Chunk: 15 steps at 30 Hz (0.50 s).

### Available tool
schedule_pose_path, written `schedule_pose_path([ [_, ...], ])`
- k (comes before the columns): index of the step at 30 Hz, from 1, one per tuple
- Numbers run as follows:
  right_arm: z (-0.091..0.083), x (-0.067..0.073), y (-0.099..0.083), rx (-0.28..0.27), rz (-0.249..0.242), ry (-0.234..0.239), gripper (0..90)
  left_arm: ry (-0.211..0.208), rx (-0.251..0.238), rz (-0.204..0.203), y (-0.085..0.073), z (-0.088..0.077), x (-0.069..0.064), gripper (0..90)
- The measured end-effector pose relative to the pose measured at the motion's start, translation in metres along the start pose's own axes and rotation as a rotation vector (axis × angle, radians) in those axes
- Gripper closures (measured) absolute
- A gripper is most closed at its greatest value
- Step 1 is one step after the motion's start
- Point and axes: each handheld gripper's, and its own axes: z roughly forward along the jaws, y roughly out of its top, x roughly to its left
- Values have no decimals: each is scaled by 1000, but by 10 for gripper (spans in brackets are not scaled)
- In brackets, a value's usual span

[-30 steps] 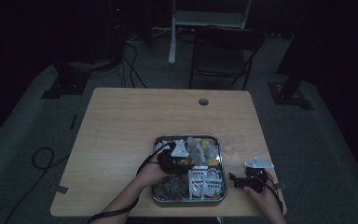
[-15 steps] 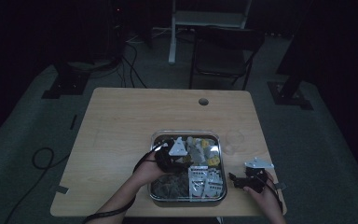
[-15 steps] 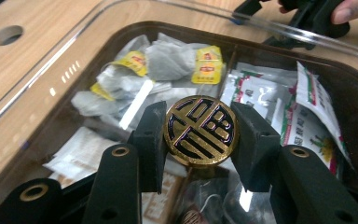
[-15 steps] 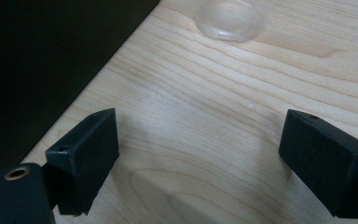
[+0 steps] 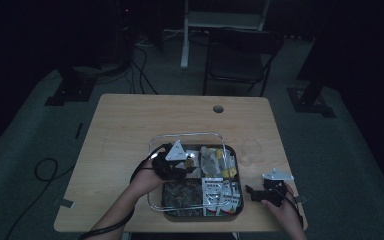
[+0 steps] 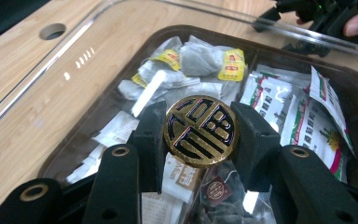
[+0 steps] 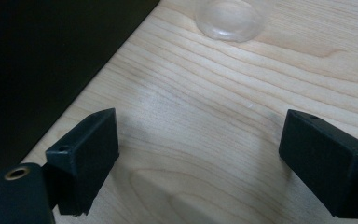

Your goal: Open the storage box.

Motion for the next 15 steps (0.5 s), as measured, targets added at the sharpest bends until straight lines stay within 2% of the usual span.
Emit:
schedule_pose_path([
  [10, 0, 0, 0, 0, 0, 0, 111, 50, 3, -30, -15, -19, 12, 595],
  [13, 0, 0, 0, 0, 0, 0, 111, 100, 9, -44, -20, -24, 15, 595],
  [15, 0, 0, 0, 0, 0, 0, 111, 110, 7, -57, -23, -27, 18, 595],
])
